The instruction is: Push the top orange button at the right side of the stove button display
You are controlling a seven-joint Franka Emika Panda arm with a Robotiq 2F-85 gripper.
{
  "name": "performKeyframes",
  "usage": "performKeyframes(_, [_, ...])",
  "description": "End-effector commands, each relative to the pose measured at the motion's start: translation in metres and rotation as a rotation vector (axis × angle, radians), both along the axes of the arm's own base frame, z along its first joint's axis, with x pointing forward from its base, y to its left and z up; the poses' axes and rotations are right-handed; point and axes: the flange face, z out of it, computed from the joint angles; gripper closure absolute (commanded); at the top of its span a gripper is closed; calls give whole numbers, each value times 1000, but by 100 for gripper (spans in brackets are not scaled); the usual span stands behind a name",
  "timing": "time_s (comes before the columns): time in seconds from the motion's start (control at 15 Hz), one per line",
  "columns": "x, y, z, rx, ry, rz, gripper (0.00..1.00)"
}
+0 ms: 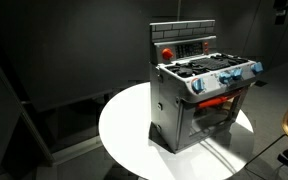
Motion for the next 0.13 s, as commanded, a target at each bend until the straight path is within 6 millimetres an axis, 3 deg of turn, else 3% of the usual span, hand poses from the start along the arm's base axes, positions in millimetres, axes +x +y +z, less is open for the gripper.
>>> performKeyframes(0.0, [-3, 0, 0, 1, 1, 0, 0])
performKeyframes(0.07, [-6, 0, -1, 1, 3, 0, 0])
